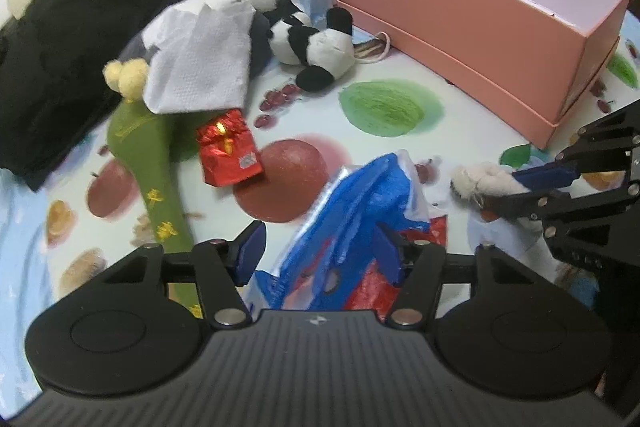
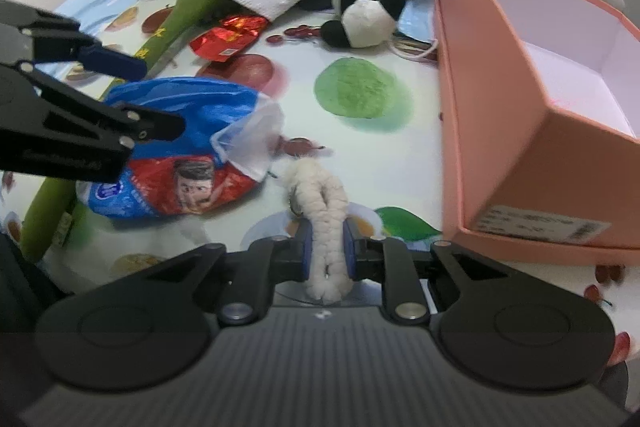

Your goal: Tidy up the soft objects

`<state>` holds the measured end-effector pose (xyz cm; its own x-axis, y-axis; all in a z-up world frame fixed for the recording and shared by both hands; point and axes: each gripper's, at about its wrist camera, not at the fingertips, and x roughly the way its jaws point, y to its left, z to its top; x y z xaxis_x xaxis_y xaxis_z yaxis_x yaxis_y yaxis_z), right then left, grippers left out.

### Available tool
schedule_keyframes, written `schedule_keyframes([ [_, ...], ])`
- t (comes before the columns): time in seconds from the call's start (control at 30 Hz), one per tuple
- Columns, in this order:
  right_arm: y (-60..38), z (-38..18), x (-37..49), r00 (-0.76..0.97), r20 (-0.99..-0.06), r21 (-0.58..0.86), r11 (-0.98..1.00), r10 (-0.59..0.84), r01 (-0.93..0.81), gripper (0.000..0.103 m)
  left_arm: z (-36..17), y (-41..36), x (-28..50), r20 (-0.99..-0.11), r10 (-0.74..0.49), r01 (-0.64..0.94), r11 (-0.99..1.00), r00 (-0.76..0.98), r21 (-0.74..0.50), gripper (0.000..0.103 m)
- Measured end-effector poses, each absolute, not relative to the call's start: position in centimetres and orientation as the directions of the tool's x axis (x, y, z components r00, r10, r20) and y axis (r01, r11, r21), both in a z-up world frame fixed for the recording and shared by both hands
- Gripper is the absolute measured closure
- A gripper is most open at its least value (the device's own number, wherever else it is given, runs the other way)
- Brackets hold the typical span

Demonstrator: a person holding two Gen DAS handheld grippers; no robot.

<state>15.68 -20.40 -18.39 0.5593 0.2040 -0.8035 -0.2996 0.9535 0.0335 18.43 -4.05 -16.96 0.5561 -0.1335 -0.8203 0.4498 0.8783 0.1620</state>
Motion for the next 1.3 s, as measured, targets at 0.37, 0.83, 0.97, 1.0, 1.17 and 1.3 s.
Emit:
schedule_keyframes([
  [0.37,-21.4,-17.8,14.9,0.565,-0.798,0.062,0.962,0.207,-0.265,0.083,-17.8,-3.6,16.8,-0.83,-0.155,0.366,0.929,0.536,0.063,0.093],
  [0.83,-21.7,-14.9,14.3,0.596,-0.77,0.09,0.963,0.228,-0.253,0.084,-14.7,-1.8,13.3,-0.766,-0.168,0.081,0.985,0.62,-0.151,0.098],
  [0.97,-21.9,-13.8,14.2,0.609,-0.757,0.098,0.963,0.235,-0.25,0.085,-13.2,-1.7,13.1,-0.75,-0.159,0.062,0.986,0.643,-0.155,0.099],
  [1.0,-21.9,-13.6,14.2,0.613,-0.754,0.099,0.963,0.236,-0.25,0.085,-12.8,-1.7,13.1,-0.744,-0.164,0.066,0.985,0.647,-0.16,0.099],
  [1.17,-22.0,-11.6,14.1,0.638,-0.726,0.117,0.96,0.258,-0.254,0.085,-10.9,-2.2,13.1,-0.718,-0.178,0.068,0.981,0.672,-0.179,0.099],
  [1.3,-22.1,-9.7,14.1,0.665,-0.695,0.126,0.957,0.272,-0.26,0.085,-9.1,-2.7,13.3,-0.696,-0.189,0.072,0.978,0.693,-0.194,0.099],
])
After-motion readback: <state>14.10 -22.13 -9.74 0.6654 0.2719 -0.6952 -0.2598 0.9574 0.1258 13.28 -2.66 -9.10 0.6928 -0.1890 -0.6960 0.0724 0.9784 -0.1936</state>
